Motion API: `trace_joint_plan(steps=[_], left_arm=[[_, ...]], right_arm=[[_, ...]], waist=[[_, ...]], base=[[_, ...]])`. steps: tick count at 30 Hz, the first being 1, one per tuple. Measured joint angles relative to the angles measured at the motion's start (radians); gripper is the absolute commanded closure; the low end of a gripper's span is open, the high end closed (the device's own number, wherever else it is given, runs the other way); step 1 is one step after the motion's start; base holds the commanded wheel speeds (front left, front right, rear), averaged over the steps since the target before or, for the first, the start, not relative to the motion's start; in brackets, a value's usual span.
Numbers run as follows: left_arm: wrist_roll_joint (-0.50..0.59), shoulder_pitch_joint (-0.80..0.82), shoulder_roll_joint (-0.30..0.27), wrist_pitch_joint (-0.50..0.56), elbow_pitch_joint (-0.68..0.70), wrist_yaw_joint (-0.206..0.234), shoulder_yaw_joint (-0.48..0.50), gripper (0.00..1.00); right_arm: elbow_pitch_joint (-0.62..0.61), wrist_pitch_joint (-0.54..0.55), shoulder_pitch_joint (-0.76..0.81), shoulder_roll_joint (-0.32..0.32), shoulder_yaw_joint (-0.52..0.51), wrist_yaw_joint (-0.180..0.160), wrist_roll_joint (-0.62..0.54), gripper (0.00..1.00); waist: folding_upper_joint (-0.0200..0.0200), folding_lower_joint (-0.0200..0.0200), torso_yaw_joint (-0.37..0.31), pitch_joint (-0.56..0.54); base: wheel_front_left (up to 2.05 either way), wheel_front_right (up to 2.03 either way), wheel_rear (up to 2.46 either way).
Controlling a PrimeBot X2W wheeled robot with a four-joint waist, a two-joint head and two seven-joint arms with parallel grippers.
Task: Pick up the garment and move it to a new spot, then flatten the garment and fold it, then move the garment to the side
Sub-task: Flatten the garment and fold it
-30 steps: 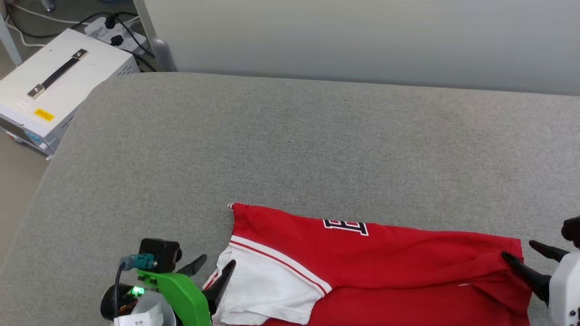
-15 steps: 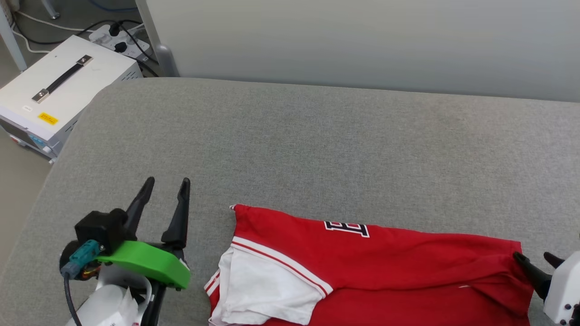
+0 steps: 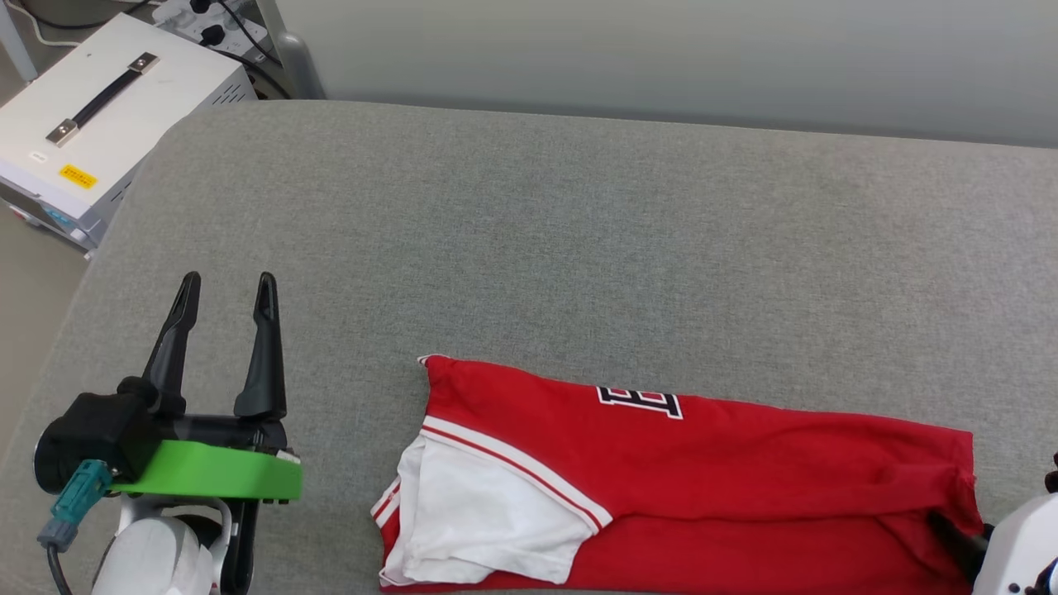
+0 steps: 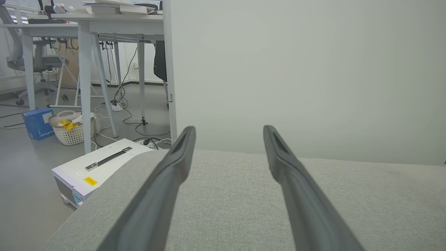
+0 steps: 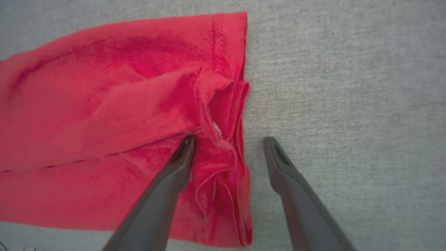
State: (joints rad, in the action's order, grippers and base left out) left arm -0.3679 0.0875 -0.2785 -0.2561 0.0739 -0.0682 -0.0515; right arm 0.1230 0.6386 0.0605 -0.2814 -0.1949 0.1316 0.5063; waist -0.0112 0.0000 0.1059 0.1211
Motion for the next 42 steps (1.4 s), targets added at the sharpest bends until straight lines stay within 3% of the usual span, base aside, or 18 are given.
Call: trace_joint_plan(steps=[7,18,19,20,21,32,42], left_arm=[[0.057,-0.003,0.065,0.000,-0.012,-0.051,0.056,0.00],[0.079,0.017,0.086,0.000,-0.023,-0.060,0.035,0.00],[0.077,0.017,0.085,0.000,-0.025,-0.060,0.034,0.00],[0.076,0.017,0.084,0.000,-0.027,-0.060,0.032,0.00],[0.076,0.017,0.083,0.000,-0.029,-0.060,0.032,0.00],[0.075,0.004,0.078,0.000,-0.039,-0.060,0.026,0.00],[0.070,-0.010,0.068,0.000,-0.040,-0.060,0.022,0.00]], right_arm=[[0.040,-0.001,-0.006,0.005,0.008,0.000,0.029,0.00],[0.107,-0.038,-0.049,-0.019,0.120,-0.010,0.097,0.02],[0.113,-0.042,-0.052,-0.021,0.125,-0.010,0.098,0.58],[0.117,-0.050,-0.054,-0.023,0.132,-0.010,0.098,0.84],[0.121,-0.057,-0.054,-0.026,0.138,-0.010,0.098,1.00],[0.164,-0.169,-0.070,-0.048,0.152,0.001,0.085,1.00],[0.214,-0.224,-0.074,-0.160,-0.028,0.001,-0.050,1.00]], waist=[[0.0000,0.0000,0.011,0.029],[0.0000,0.0000,0.026,0.051],[0.0000,-0.0001,0.026,0.049],[0.0000,0.0000,0.026,0.046],[0.0000,0.0000,0.026,0.044],[0.0000,0.0000,0.015,0.000],[0.0000,0.0000,-0.001,-0.044]], base=[[0.00,0.00,0.00],[0.00,0.00,0.00],[0.00,0.00,0.00],[0.00,0.00,0.00],[0.00,0.00,0.00],[0.00,0.00,0.00],[0.00,0.00,0.00]])
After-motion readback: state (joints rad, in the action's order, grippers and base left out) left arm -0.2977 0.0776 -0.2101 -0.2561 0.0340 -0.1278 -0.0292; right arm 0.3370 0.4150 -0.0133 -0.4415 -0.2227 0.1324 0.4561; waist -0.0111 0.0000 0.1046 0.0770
